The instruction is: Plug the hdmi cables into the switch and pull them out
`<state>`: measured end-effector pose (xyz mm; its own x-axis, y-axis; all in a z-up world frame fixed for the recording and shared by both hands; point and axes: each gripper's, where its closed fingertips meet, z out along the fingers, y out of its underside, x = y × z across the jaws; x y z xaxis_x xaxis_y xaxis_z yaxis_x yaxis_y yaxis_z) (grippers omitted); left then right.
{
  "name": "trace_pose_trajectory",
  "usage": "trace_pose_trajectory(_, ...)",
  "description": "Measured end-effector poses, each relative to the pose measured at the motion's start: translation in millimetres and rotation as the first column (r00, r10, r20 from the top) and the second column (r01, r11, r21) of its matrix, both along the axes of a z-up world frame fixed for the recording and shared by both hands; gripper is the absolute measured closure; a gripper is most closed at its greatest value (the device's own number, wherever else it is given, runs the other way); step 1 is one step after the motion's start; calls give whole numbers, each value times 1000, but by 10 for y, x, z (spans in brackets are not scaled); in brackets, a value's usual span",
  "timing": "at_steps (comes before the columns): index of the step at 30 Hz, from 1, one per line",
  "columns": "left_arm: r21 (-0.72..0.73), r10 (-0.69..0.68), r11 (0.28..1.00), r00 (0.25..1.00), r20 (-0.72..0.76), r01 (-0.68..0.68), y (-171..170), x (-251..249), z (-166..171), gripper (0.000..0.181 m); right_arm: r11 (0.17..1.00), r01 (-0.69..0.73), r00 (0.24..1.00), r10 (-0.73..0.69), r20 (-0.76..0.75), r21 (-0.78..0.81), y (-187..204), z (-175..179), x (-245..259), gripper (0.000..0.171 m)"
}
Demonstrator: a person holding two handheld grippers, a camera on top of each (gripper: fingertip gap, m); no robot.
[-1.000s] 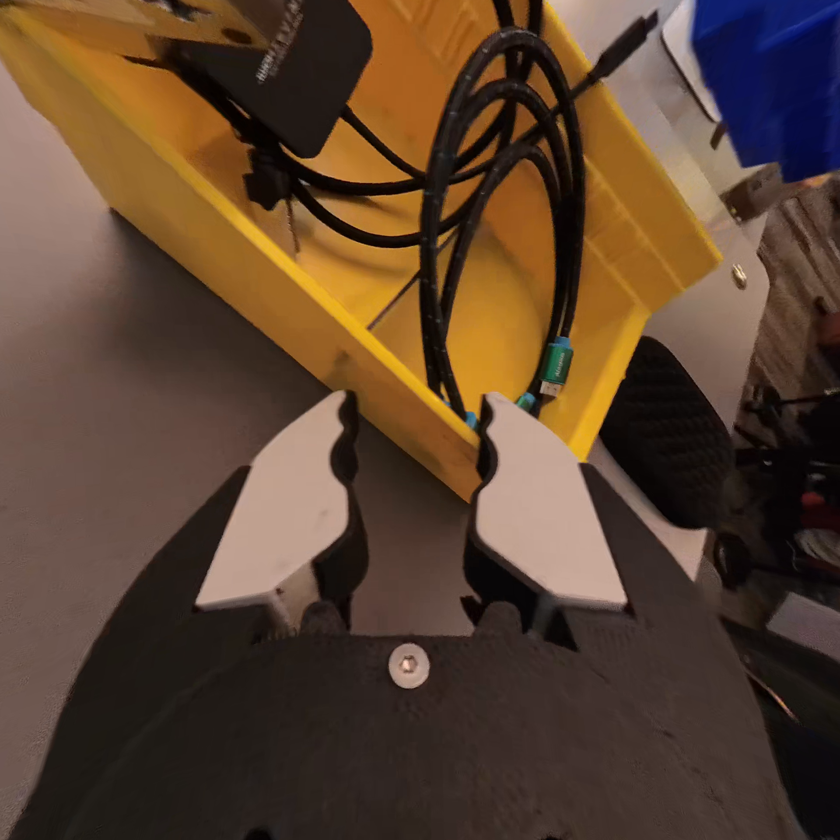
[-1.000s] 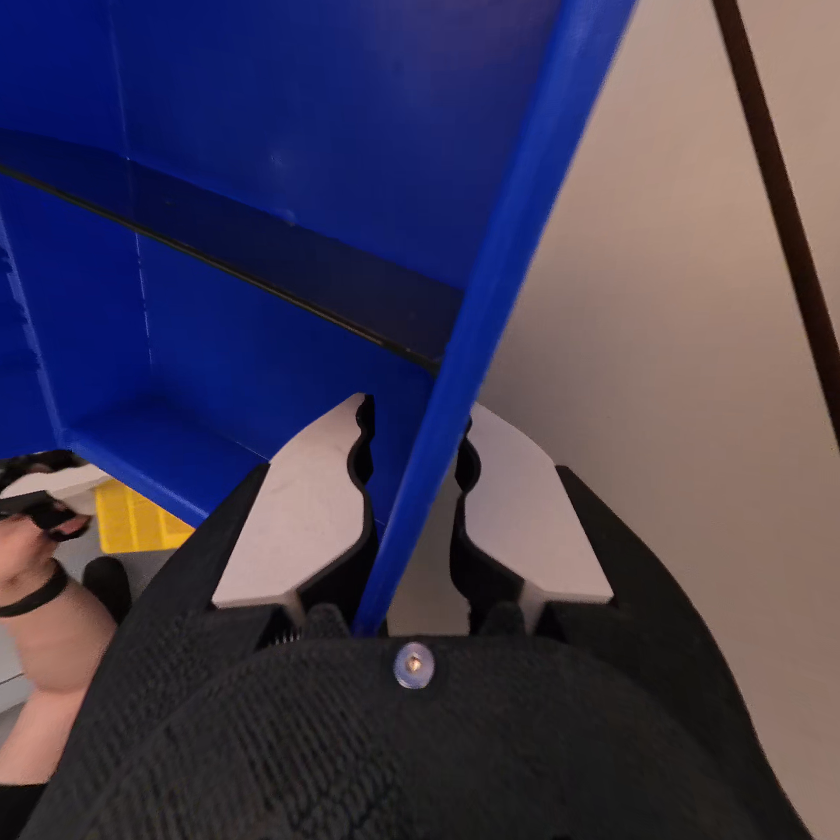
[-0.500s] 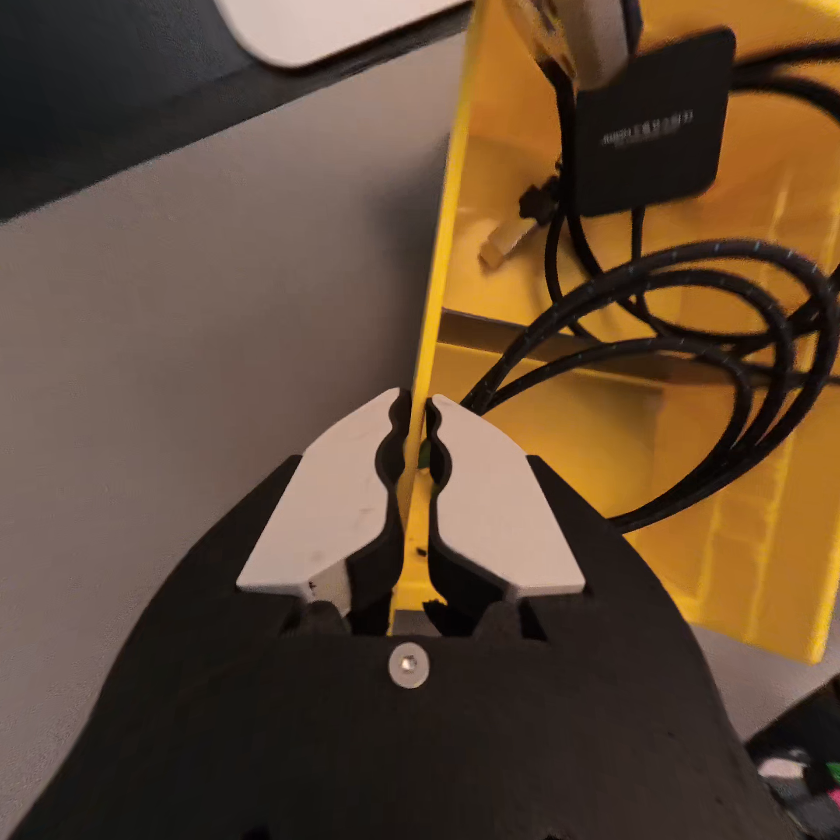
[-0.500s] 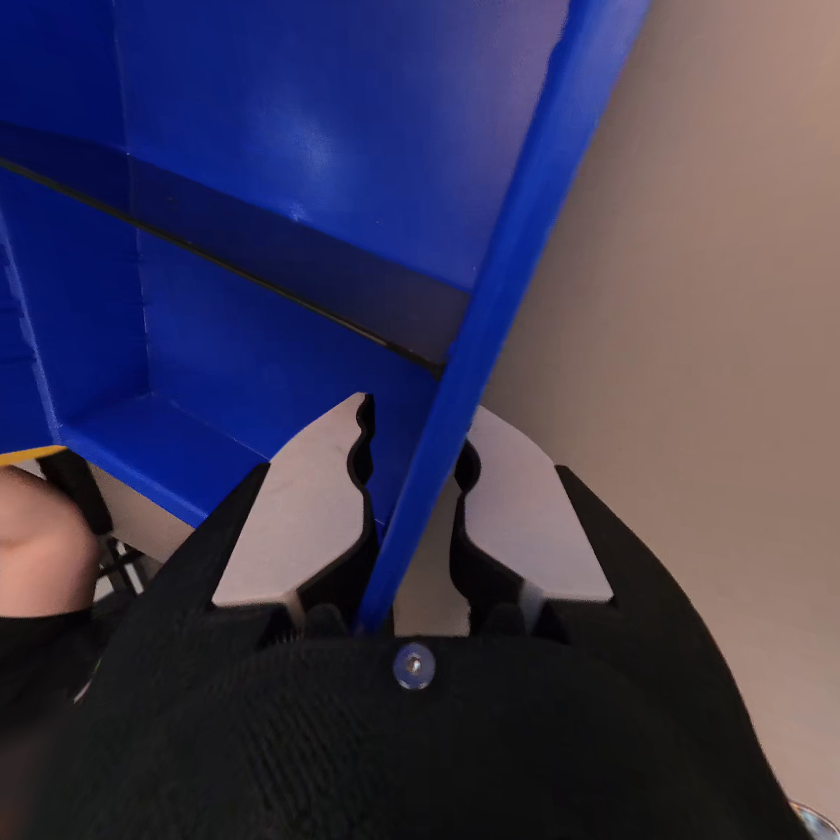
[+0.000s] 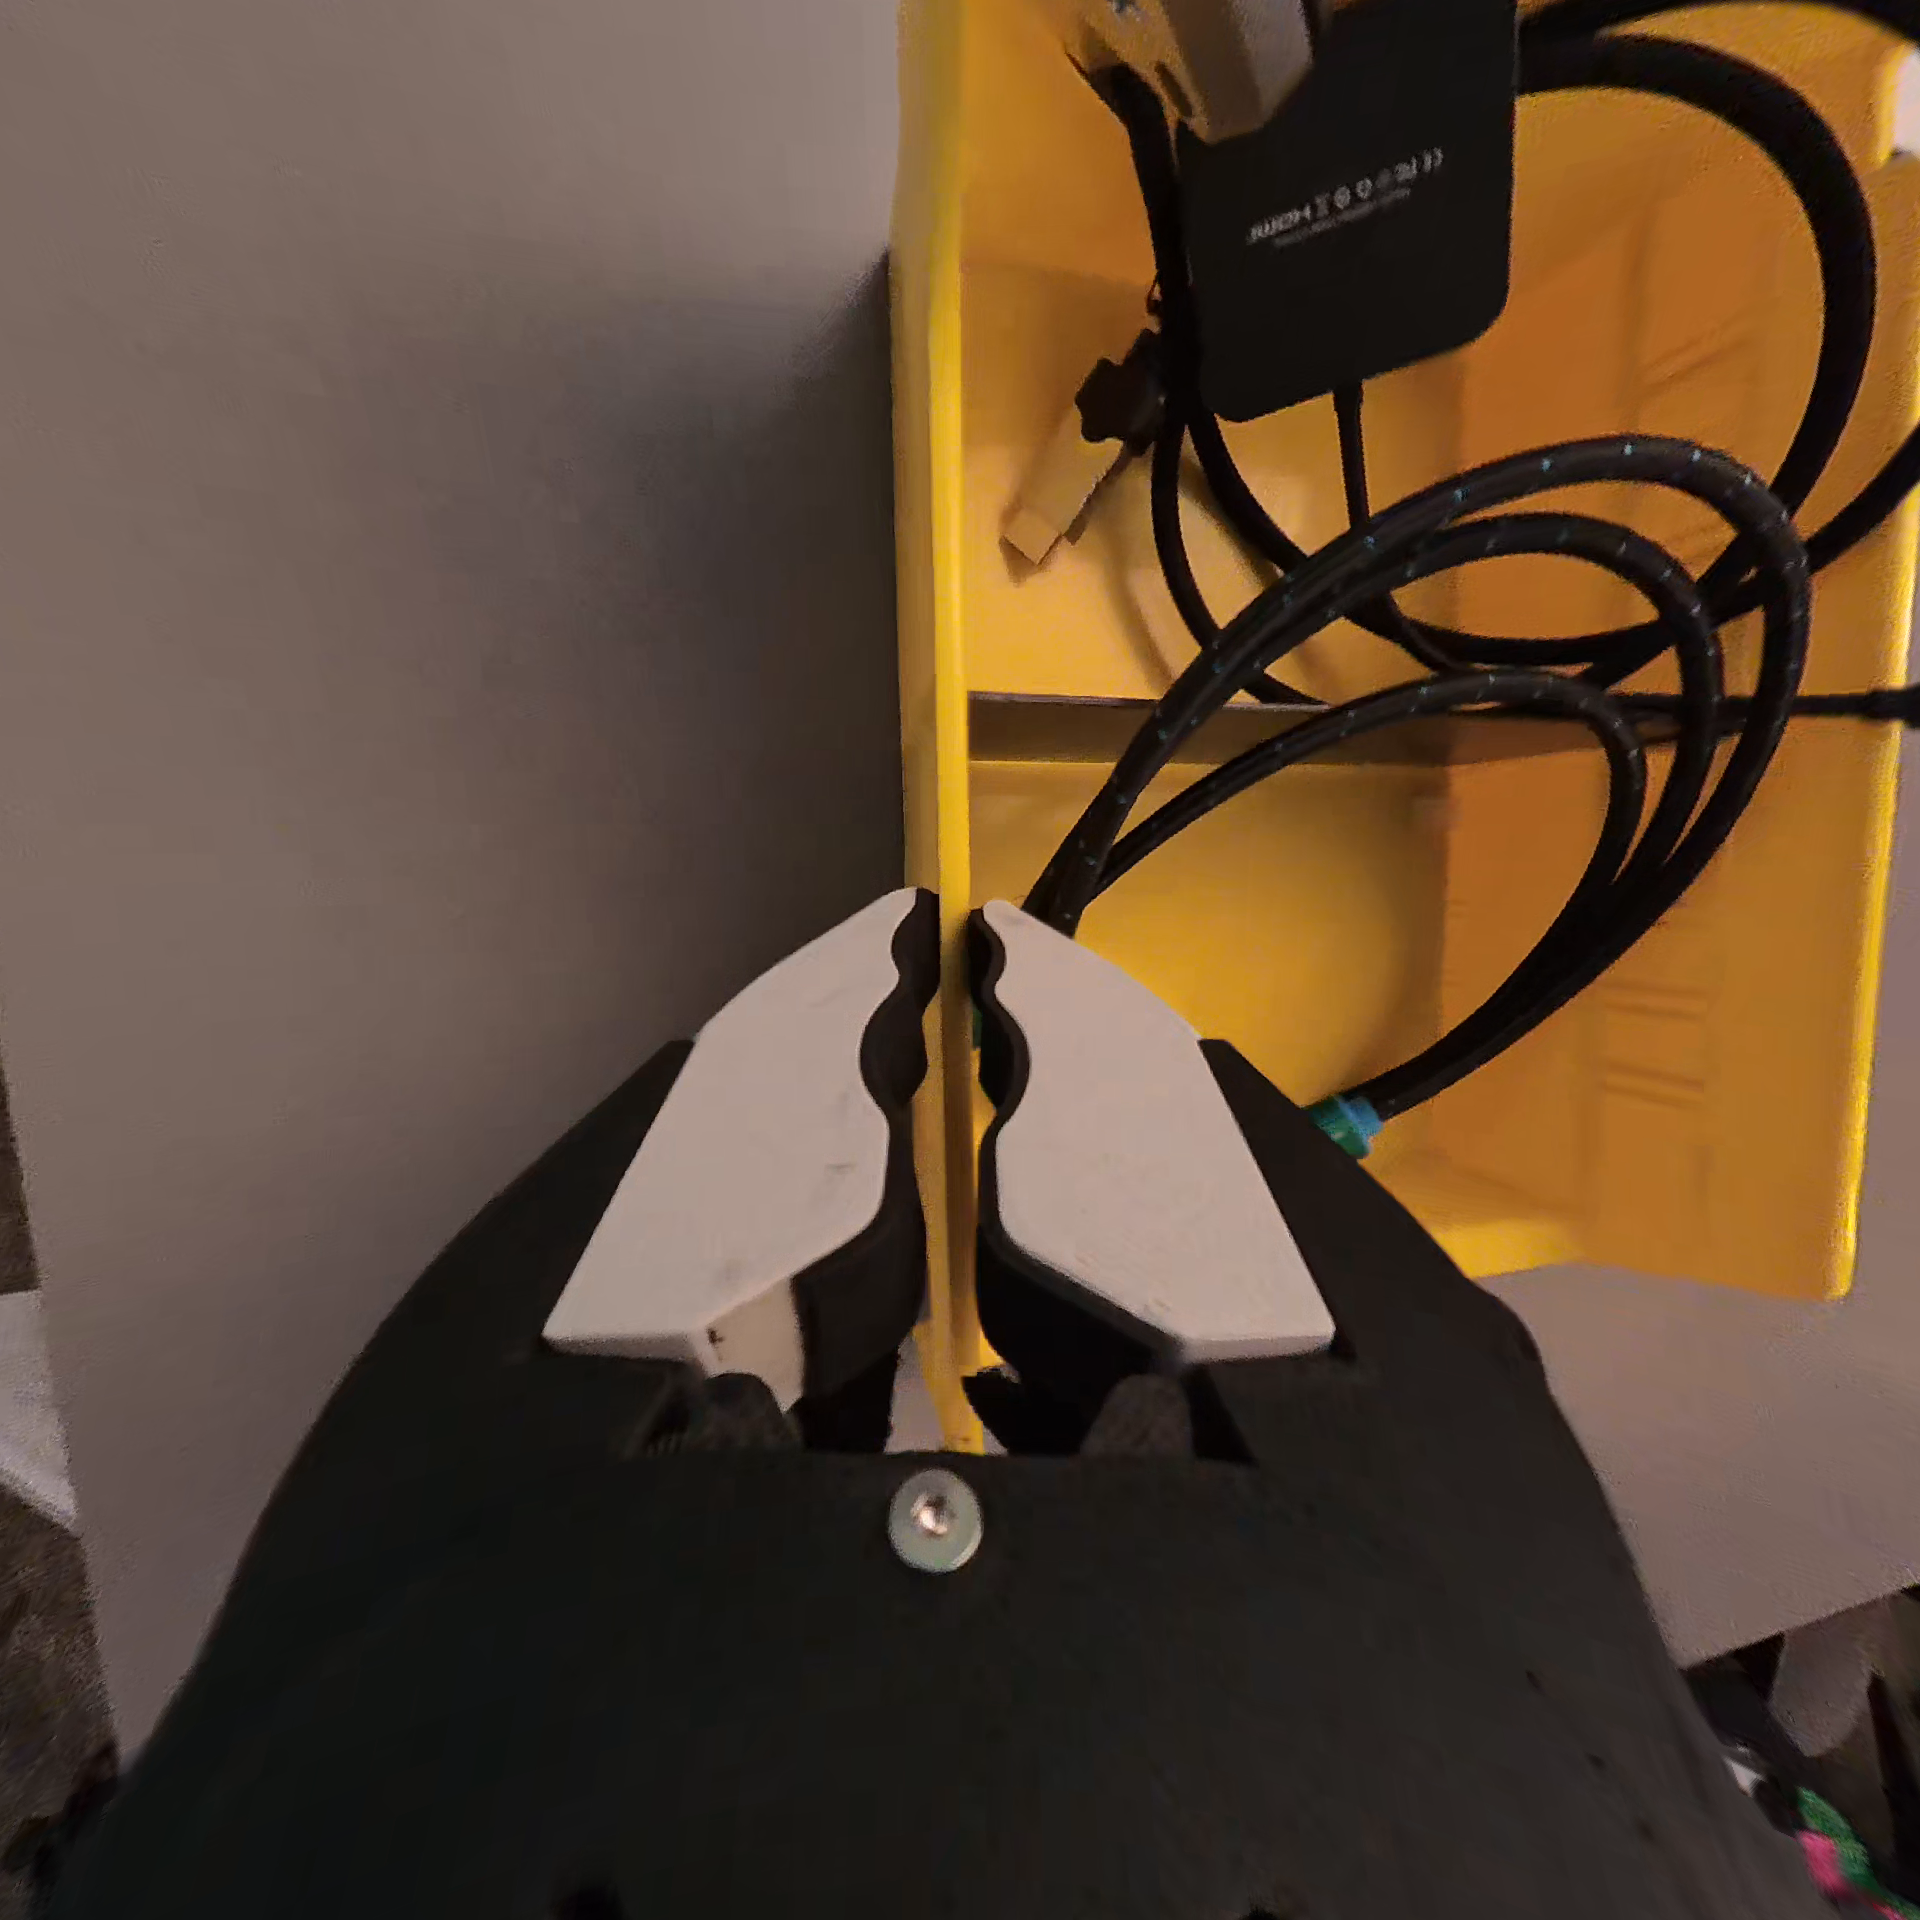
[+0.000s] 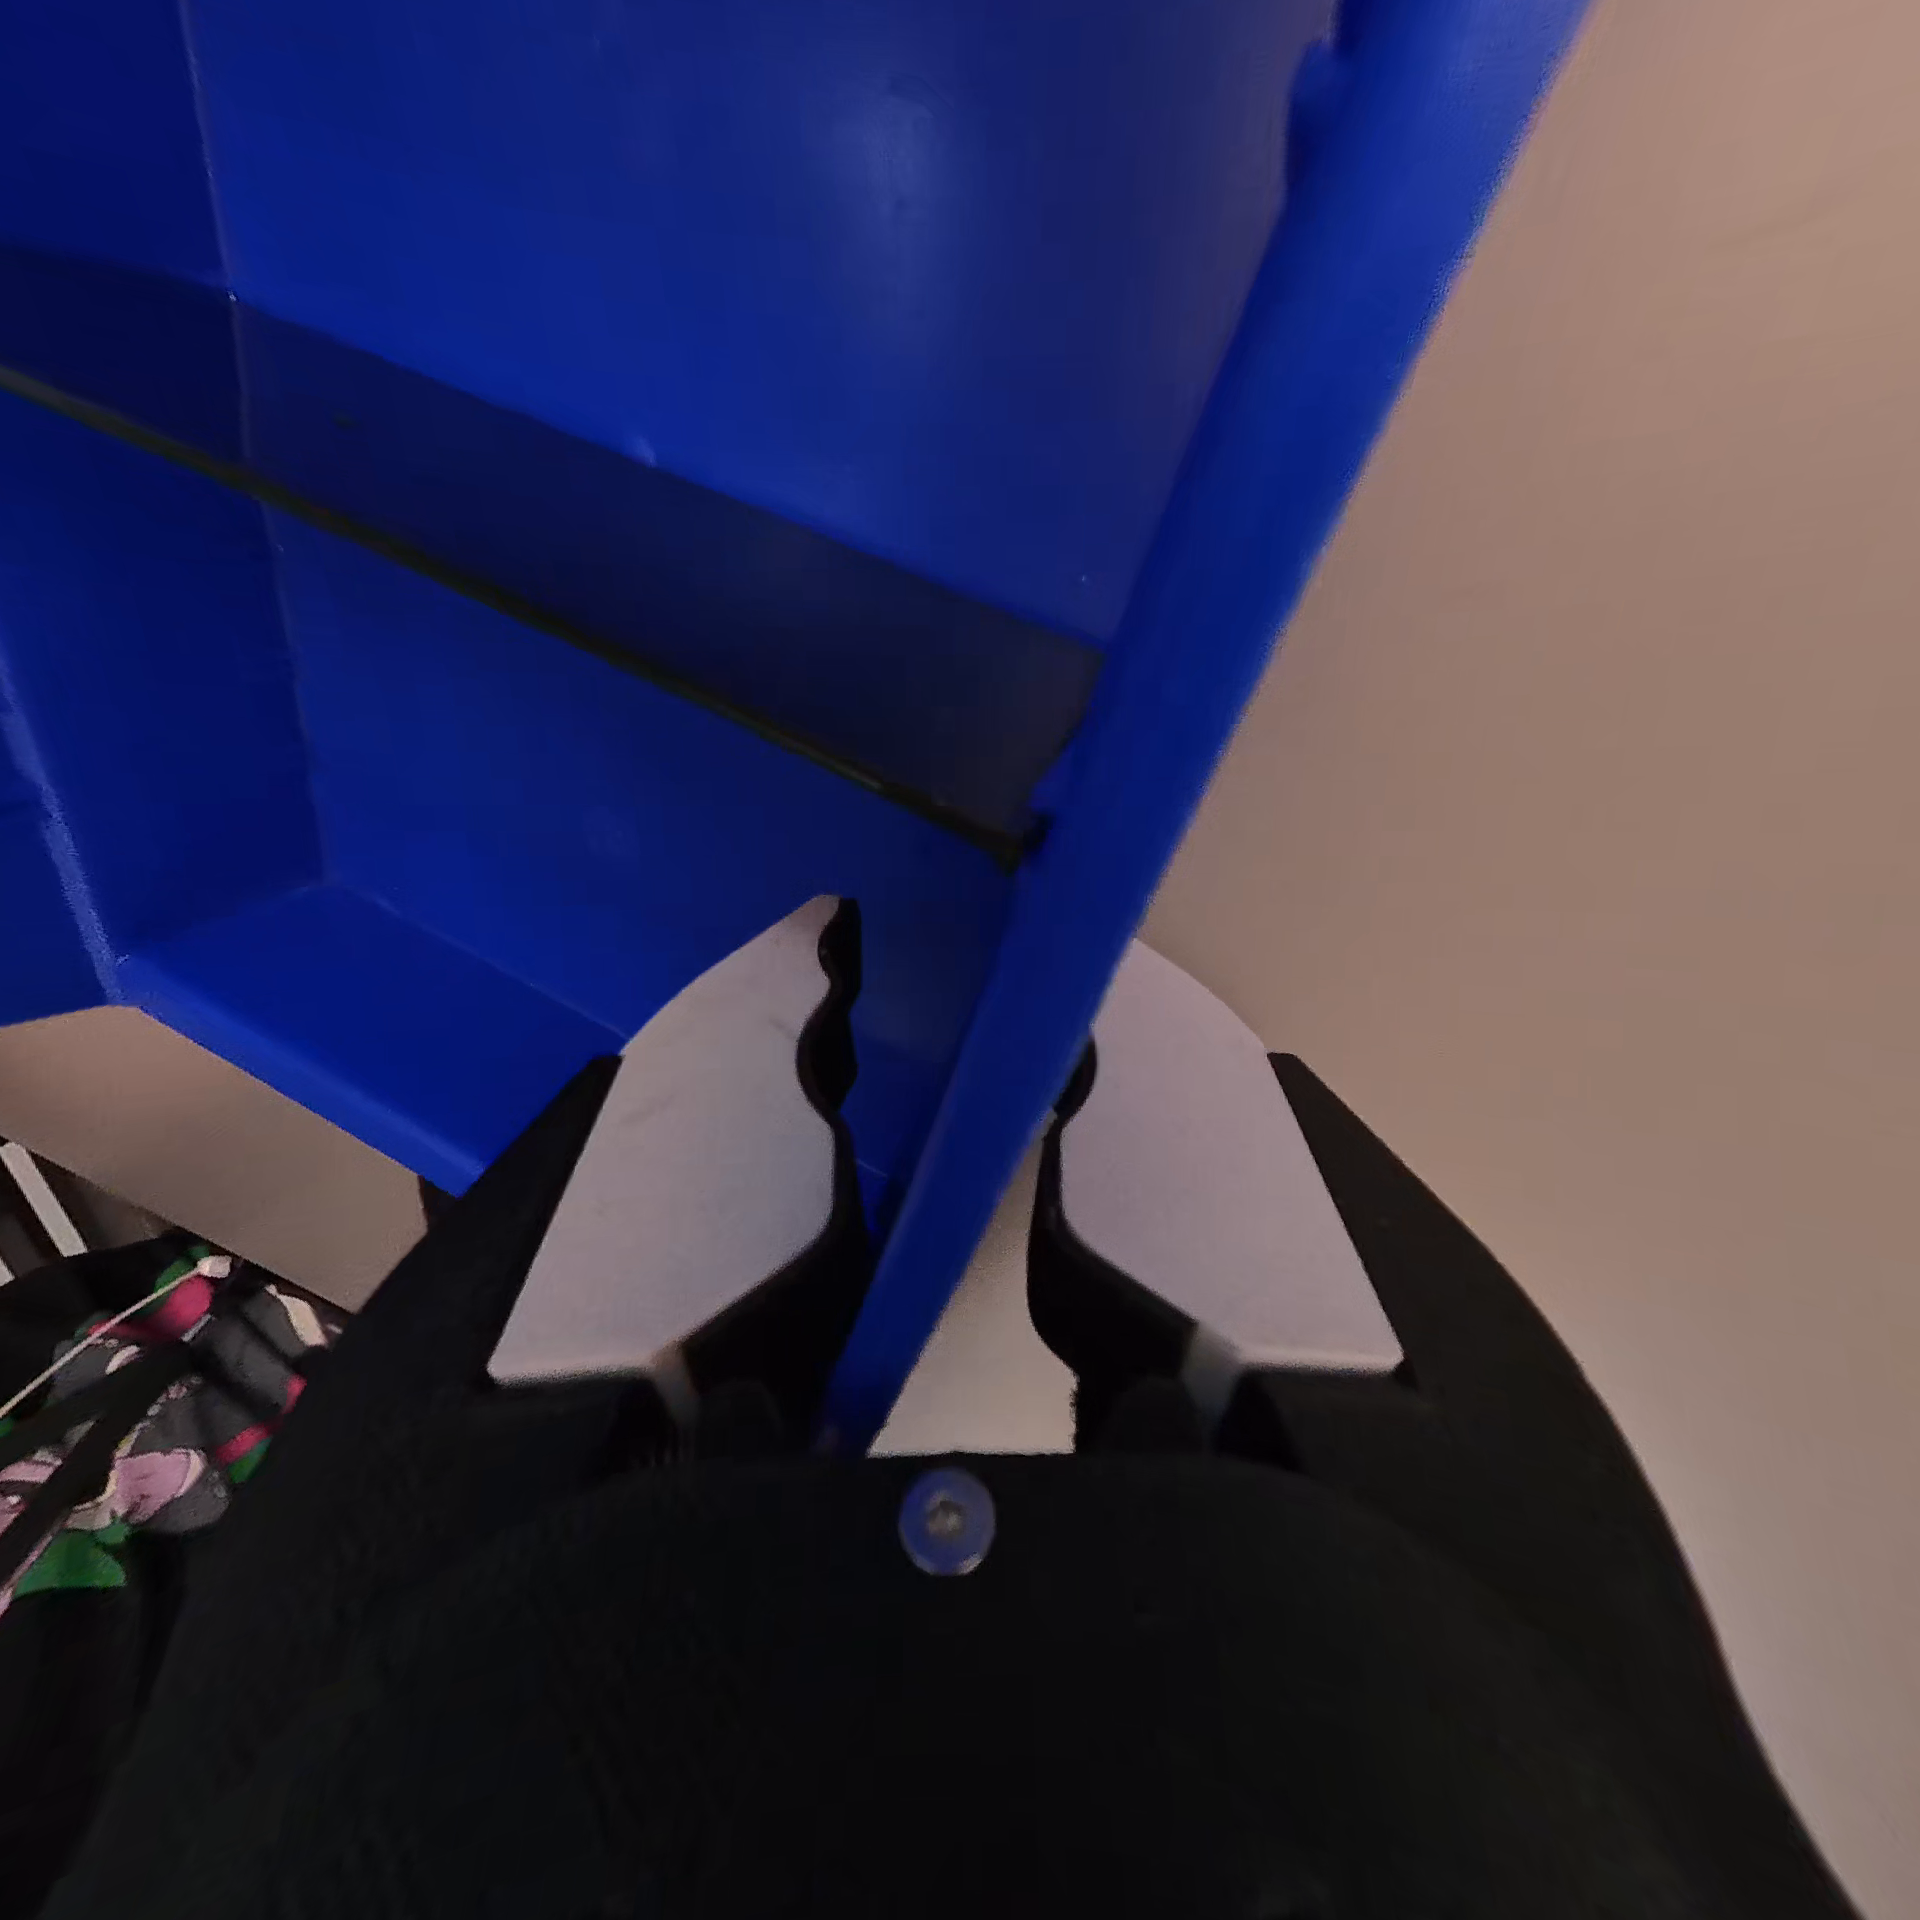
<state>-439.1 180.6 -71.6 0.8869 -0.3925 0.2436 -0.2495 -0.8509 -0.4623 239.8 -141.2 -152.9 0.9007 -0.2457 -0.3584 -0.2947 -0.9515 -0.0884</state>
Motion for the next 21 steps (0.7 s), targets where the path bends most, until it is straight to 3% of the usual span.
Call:
trace_pose_trajectory(7,12,-71,997,996,-54,72,-18,87,-7,177,1000,-22,1000,22,-18,-6,-157,-13,210,136)
trace_pose_trajectory(21,-56,-142,989,986,-84,137,-226,141,-19,175,990,-142,983,144,111,-26,-172,-27,531,128)
